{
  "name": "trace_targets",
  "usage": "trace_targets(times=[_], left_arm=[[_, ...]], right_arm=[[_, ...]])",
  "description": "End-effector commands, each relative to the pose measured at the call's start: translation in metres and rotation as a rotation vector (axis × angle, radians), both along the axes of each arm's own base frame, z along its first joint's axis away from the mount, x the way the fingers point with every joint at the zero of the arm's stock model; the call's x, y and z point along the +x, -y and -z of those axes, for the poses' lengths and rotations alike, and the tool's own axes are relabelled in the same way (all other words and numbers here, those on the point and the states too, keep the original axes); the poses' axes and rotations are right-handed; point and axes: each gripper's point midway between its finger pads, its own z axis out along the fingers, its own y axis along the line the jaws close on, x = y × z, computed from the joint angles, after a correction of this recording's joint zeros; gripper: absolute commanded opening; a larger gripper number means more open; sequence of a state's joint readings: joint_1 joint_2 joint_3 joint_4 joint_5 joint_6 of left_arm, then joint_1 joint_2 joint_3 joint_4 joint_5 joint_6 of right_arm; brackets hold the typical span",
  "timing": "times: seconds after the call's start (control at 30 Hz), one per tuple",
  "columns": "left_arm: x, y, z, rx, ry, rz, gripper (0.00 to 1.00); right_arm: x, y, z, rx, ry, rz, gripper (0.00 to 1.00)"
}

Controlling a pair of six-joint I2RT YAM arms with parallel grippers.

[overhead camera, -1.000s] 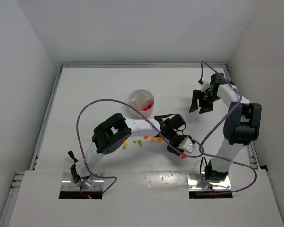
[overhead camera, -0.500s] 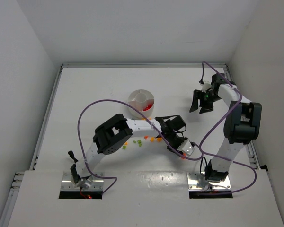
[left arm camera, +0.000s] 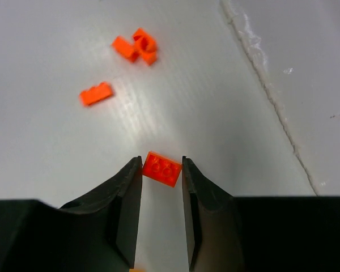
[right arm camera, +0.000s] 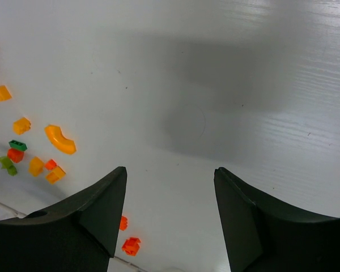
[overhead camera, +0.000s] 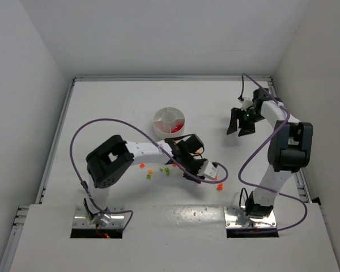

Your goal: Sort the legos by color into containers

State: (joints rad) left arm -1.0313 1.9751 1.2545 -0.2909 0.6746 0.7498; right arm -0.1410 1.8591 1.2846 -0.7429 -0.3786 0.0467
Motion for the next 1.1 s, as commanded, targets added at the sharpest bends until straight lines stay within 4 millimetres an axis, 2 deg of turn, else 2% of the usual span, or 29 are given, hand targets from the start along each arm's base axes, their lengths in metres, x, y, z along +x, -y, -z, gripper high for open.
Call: trace_targets(times=[0.0, 0.03, 0.1, 0.13, 0.23, 0.3, 0.33, 0.37, 0.43, 0.47, 0.53, 0.57, 0.6, 0.73, 0.83, 0.9, 1.0, 1.03, 1.07], left_arm=[[0.029, 0.003, -0.069, -0.138, 0.060, -0.128, 0.21], [0.032, 0.001, -0.079, -0.151, 0.053, -0.153, 0.21], [0.038, -0.002, -0.102, -0.173, 0.020, -0.230, 0.21], [0.043, -0.005, -0.126, -0.209, 0.001, -0.281, 0.20], [0.064, -0.023, -0.154, -0.224, -0.006, -0.415, 0.20], [0.088, -0.045, -0.175, -0.230, -0.004, -0.567, 0.19], [0.096, -0.056, -0.178, -0.222, -0.009, -0.613, 0.19], [0.111, -0.075, -0.179, -0.199, -0.036, -0.696, 0.17], [0.132, -0.095, -0.194, -0.203, -0.038, -0.812, 0.16], [0.144, -0.115, -0.193, -0.173, -0.071, -0.887, 0.16], [0.158, -0.130, -0.205, -0.177, -0.086, -0.950, 0.15], [0.161, -0.140, -0.200, -0.150, -0.093, -0.980, 0.15], [0.171, -0.150, -0.204, -0.161, -0.098, -1.020, 0.15], [0.177, -0.176, -0.177, -0.098, -0.136, -1.102, 0.15], [0.184, -0.186, -0.162, -0.066, -0.163, -1.140, 0.15], [0.187, -0.185, -0.147, -0.031, -0.184, -1.142, 0.15], [0.199, -0.188, -0.136, -0.003, -0.180, -1.174, 0.15], [0.200, -0.188, -0.125, 0.022, -0.195, -1.176, 0.15], [0.205, -0.187, -0.126, 0.023, -0.187, -1.182, 0.15]], right_arm=[[0.014, -0.003, -0.017, 0.027, 0.054, 0.002, 0.64], [0.010, -0.003, -0.012, 0.031, 0.030, 0.002, 0.64], [0.015, -0.003, -0.014, 0.030, 0.039, 0.002, 0.64], [0.013, -0.002, -0.014, 0.028, 0.034, -0.006, 0.64], [0.012, -0.003, -0.010, 0.030, 0.023, -0.006, 0.64], [0.012, -0.007, -0.010, 0.030, 0.023, -0.016, 0.64], [0.012, -0.007, -0.010, 0.030, 0.023, -0.016, 0.64], [0.009, -0.007, -0.008, 0.031, 0.014, -0.016, 0.64], [0.009, -0.007, -0.008, 0.031, 0.014, -0.016, 0.64], [0.009, -0.007, -0.005, 0.033, 0.005, -0.016, 0.64], [0.009, -0.007, -0.005, 0.033, 0.005, -0.016, 0.64], [0.009, -0.007, -0.005, 0.033, 0.005, -0.016, 0.64], [0.009, -0.010, -0.005, 0.033, 0.004, -0.025, 0.64], [0.011, -0.010, -0.004, 0.030, 0.009, -0.033, 0.64], [0.009, -0.010, -0.004, 0.031, 0.000, -0.033, 0.64], [0.009, -0.008, -0.003, 0.022, -0.001, -0.031, 0.64], [0.009, -0.008, 0.000, 0.024, -0.010, -0.031, 0.64], [0.009, -0.008, 0.000, 0.024, -0.010, -0.031, 0.64], [0.009, -0.008, 0.000, 0.024, -0.010, -0.031, 0.64]])
